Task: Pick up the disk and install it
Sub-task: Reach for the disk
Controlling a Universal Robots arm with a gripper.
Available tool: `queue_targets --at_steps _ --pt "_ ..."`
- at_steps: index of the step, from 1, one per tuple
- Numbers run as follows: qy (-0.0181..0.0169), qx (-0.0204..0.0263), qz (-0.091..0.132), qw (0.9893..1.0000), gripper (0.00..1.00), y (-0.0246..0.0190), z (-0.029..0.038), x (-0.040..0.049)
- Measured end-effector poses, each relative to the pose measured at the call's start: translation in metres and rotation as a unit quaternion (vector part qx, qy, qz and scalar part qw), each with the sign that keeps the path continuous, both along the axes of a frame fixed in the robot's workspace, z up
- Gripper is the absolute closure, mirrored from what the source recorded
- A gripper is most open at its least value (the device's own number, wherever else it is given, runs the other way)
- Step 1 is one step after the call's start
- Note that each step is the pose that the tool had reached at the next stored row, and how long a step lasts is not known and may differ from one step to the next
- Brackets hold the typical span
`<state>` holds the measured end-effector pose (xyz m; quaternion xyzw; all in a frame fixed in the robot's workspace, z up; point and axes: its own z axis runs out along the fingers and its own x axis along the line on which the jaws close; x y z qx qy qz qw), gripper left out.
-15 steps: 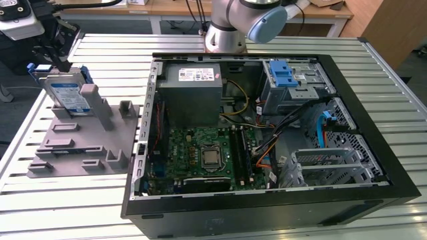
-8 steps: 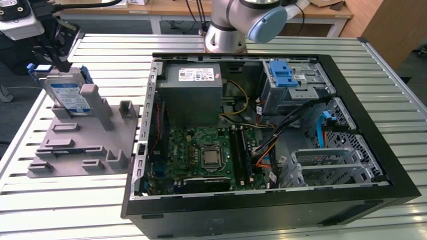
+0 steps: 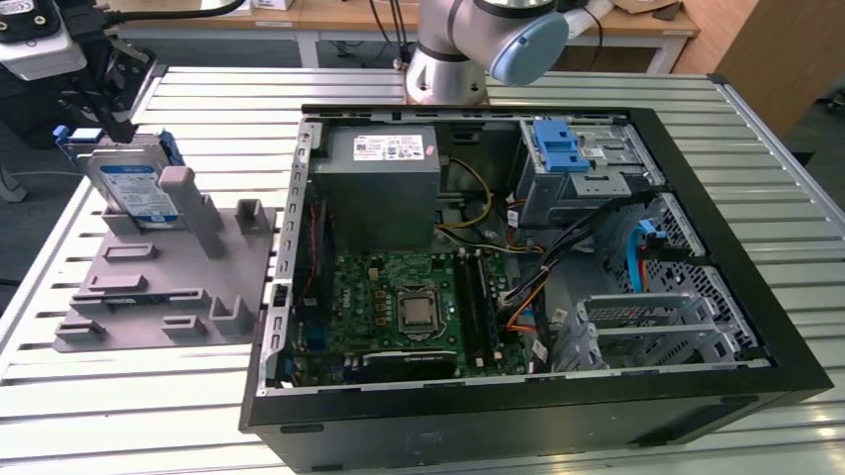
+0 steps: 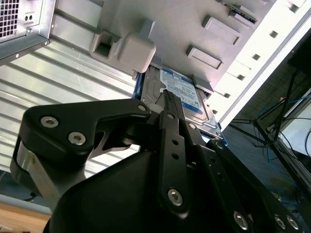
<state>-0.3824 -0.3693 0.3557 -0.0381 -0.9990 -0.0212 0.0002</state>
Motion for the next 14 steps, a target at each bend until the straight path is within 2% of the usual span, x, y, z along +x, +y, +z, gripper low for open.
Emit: queue_targets --at_steps 4,8,14 --pt "0.0 0.0 0.0 1.0 0.89 0.0006 -0.0001 -0.0023" --pt "0.0 0.0 0.0 1.0 0.89 0.0041 -0.0001 -0.0072" --pt "-0.0001 0.0 0.0 1.0 0.89 0.0046 -0.0002 -0.0085"
